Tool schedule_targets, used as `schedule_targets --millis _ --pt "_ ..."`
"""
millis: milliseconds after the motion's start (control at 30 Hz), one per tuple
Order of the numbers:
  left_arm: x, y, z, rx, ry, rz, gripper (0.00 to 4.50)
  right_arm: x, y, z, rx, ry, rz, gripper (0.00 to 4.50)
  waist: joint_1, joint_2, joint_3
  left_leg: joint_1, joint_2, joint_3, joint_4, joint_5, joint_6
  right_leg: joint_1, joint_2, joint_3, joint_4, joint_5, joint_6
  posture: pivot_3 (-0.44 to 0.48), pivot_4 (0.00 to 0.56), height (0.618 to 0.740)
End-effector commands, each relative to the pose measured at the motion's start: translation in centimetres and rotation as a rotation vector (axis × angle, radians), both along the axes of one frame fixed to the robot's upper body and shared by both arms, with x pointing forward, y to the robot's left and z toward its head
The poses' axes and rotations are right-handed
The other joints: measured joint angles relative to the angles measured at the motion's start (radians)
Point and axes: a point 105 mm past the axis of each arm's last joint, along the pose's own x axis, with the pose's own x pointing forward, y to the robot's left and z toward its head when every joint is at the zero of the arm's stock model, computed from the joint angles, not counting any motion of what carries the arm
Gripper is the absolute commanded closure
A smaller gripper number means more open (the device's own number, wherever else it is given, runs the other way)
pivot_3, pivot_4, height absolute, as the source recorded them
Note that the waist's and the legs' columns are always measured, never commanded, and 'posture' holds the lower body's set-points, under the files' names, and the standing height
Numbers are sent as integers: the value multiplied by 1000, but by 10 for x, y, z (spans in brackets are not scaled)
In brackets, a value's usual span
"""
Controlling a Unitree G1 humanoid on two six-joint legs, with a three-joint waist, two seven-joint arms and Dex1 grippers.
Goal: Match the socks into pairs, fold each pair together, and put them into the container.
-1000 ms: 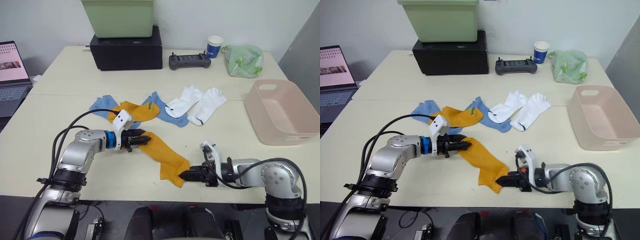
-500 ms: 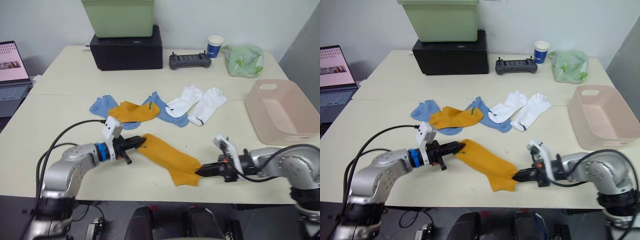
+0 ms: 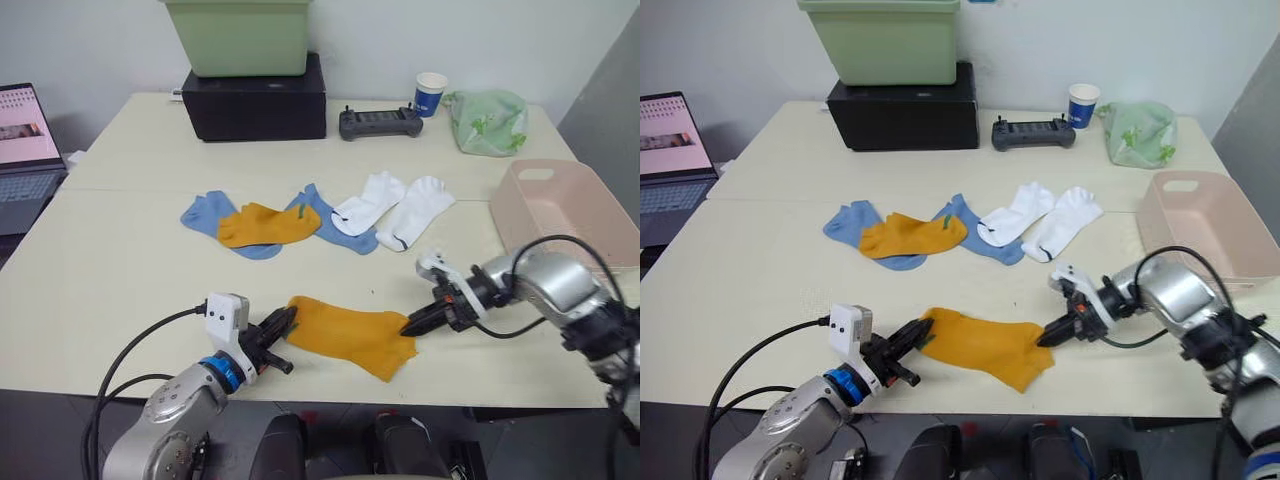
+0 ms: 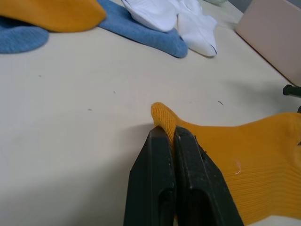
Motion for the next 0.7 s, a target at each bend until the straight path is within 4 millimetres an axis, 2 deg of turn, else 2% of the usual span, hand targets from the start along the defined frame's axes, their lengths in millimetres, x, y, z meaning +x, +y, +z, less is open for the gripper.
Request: schedule_targets --millis 33,167,200,233,267,333,400,467,600,700 --pt "6 1 7 6 -68 45 4500 15 -4 4 -24 -70 29 4485 0 0 0 0 0 0 0 0 0 0 0 0 0 0 0 0 150 740" --pt "5 -1 4 -16 -65 69 4500 28 -9 8 -32 -118 9 4485 1 0 0 0 0 0 0 0 0 0 0 0 0 0 0 0 150 740" --pt "6 0 3 -16 -66 75 4500 30 -11 10 -25 -135 2 4048 1 0 0 0 0 0 0 0 0 0 -1 0 0 0 0 0 150 740" --pt "7 1 2 -15 -67 82 4500 33 -11 14 -12 -160 -16 3915 1 0 0 0 0 0 0 0 0 0 0 0 0 0 0 0 150 740" --pt "8 2 2 -18 -66 85 4071 35 -12 18 6 -183 -29 3634 1 0 0 0 0 0 0 0 0 0 -1 0 0 0 0 0 150 740" --pt "9 6 4 -8 -71 91 3581 37 -14 30 51 -240 -43 2998 1 0 0 0 0 0 0 0 0 0 0 0 1 0 0 0 150 740" --pt "10 17 5 12 -67 85 2900 31 -19 42 90 -269 -62 2303 1 0 0 0 0 0 0 0 0 0 0 0 1 0 0 0 150 740" --pt "10 26 7 16 -54 51 2281 21 -24 47 103 -264 -87 2297 2 0 0 -1 0 -1 0 0 0 0 0 -1 0 0 0 0 150 740" --pt "15 37 10 61 -19 -88 2281 -9 -35 30 81 -203 -171 2297 6 0 0 -1 1 -1 0 0 0 0 0 -2 0 0 0 0 150 740" --pt "26 38 7 105 21 -160 2281 -16 -37 17 68 -206 -272 2297 4 0 0 -1 0 -1 0 0 0 0 0 -2 0 0 0 0 150 740"
